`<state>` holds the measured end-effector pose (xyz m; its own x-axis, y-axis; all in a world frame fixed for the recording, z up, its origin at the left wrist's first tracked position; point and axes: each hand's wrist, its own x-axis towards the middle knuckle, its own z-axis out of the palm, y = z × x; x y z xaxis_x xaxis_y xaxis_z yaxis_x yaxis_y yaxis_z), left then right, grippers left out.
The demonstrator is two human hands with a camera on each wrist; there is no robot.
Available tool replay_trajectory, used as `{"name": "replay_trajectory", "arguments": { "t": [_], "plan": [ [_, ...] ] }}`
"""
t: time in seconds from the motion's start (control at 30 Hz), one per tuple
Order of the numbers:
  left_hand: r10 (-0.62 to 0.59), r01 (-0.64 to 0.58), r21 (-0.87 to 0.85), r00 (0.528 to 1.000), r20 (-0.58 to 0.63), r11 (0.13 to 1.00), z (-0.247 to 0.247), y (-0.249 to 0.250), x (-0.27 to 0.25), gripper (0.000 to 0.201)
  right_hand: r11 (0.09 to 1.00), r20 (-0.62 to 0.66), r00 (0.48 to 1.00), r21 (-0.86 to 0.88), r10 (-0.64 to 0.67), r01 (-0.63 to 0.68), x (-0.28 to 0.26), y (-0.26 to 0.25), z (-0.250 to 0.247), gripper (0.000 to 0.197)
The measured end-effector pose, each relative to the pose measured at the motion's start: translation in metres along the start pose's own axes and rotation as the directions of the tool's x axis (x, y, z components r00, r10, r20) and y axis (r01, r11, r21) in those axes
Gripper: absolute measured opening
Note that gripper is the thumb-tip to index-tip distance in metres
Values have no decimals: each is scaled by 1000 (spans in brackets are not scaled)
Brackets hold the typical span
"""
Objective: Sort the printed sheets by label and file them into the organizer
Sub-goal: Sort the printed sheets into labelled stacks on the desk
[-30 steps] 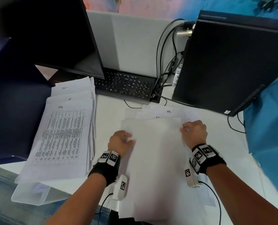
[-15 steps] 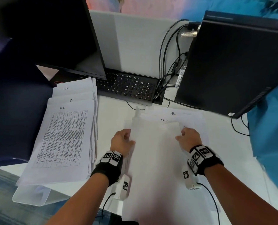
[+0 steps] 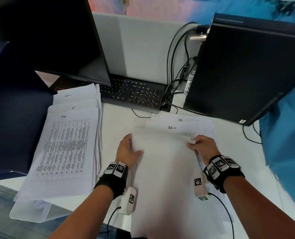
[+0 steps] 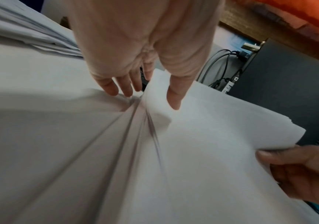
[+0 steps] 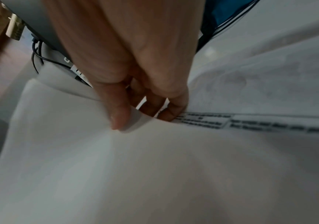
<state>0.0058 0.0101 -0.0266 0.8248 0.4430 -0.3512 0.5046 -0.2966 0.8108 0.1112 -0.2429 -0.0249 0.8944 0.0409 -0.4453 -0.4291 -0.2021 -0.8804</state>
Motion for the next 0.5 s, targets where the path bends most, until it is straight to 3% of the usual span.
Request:
{"name": "replay_trajectory", "arguments": {
  "t": [0.1,0.23,0.33,0.5],
  "plan": [
    [-7,8,-63,1000,17,998,-1,-1,1,77,999,36,999,40,-24,22,2,3,-2,43],
    [-37,37,-64,999,2,997,-1,-1,-2,63,999,49,998,22,-25,24,4,5,-1,59],
    [-31,31,-49,1000,3,998,-2,-3,-3,59,999,66,997,10,-38,37,0,1,0,46],
    [-6,7,-14,1000,29,1000,-4,-2,-4,23,1000,41,999,5,-31,31,3,5,1,39]
  ]
}}
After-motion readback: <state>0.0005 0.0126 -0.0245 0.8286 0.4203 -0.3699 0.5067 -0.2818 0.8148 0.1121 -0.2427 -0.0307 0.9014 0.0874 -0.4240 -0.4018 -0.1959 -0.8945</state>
